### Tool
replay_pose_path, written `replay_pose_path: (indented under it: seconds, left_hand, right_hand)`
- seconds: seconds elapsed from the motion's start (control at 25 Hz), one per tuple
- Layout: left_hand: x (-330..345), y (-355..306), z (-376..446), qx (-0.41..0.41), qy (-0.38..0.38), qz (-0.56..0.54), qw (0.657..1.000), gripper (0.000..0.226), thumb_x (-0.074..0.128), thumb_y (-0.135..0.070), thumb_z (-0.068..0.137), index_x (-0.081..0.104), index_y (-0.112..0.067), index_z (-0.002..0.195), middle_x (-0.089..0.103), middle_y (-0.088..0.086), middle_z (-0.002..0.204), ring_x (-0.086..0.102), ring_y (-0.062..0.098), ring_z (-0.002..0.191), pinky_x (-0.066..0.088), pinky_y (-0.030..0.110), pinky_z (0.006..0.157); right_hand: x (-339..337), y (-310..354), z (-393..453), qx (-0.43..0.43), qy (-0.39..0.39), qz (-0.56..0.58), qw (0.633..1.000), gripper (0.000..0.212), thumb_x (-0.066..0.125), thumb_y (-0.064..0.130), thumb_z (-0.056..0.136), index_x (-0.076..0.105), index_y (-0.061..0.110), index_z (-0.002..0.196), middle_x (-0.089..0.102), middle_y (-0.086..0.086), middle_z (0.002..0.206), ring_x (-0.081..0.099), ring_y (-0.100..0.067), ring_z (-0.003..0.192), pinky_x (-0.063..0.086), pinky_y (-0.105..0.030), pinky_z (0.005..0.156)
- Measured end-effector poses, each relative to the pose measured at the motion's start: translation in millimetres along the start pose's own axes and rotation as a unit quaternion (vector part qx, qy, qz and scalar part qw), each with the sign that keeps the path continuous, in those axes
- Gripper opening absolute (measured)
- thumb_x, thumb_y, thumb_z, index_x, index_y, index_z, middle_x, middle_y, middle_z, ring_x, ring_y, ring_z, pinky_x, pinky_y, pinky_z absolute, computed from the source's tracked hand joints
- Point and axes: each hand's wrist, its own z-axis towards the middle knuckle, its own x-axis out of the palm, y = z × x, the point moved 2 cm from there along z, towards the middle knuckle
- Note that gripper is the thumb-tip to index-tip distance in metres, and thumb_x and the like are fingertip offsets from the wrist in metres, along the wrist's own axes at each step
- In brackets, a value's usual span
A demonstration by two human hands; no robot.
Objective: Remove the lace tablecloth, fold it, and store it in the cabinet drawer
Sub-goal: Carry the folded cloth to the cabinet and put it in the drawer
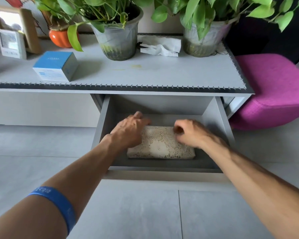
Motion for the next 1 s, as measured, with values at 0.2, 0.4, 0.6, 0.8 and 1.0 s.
replay_pose_path:
  seconds: [0.2,0.4,0.6,0.8,1.0]
  left_hand:
    - [3.5,-15.0,-10.6,-0.036,0.226,0.026,0.973,0.057,0.056,-0.039,0.092,0.038,-0.027,0.145,0.031,0.003,0.155,0.043,0.03,0.135,0.038,0.041,0.107]
    - [-46.3,-47.8,-59.4,-0.176,-0.069,-0.379,0.906,0.047,0.064,-0.035,0.083,0.061,-0.023,0.129,0.066,0.003,0.125,0.066,0.021,0.106,0.053,0.033,0.093]
    - [-32.1,-125.7,-174.7,-0.211,-0.434,-0.574,0.662,0.02,0.062,-0.021,0.087,0.063,-0.032,0.104,0.069,-0.008,0.094,0.067,0.017,0.087,0.059,0.038,0.072]
    - [3.8,-147.1,-194.5,-0.23,-0.481,-0.498,0.684,0.037,0.061,-0.017,0.086,0.049,-0.028,0.12,0.051,-0.007,0.116,0.056,0.016,0.108,0.049,0.034,0.087]
    - [25.9,-123.3,-201.3,-0.294,-0.413,-0.668,0.545,0.056,0.055,-0.042,0.087,0.04,-0.036,0.14,0.04,-0.012,0.147,0.045,0.009,0.133,0.037,0.044,0.112]
  right_hand:
    - [-8.3,6.7,-17.0,0.022,0.179,0.028,0.983,0.055,0.067,0.035,0.087,0.051,0.031,0.139,0.051,0.001,0.143,0.051,-0.023,0.126,0.044,-0.033,0.1]
    - [-36.3,34.8,-79.4,0.005,-0.104,0.315,0.944,0.032,0.067,0.033,0.09,0.064,0.029,0.121,0.067,0.006,0.124,0.065,-0.015,0.109,0.052,-0.027,0.09]
    - [-19.7,70.6,-187.1,-0.089,-0.16,0.701,0.689,0.024,0.064,0.036,0.089,0.069,0.022,0.108,0.073,-0.01,0.11,0.071,-0.03,0.094,0.059,-0.033,0.074]
    - [55.6,59.9,-236.4,0.118,-0.28,0.636,0.71,0.038,0.062,0.004,0.093,0.056,0.036,0.112,0.064,-0.003,0.118,0.069,-0.019,0.098,0.054,-0.017,0.072]
    - [58.4,59.2,-232.9,0.132,-0.292,0.685,0.654,0.061,0.069,0.015,0.088,0.045,0.052,0.129,0.051,0.011,0.134,0.058,-0.001,0.12,0.045,-0.026,0.097]
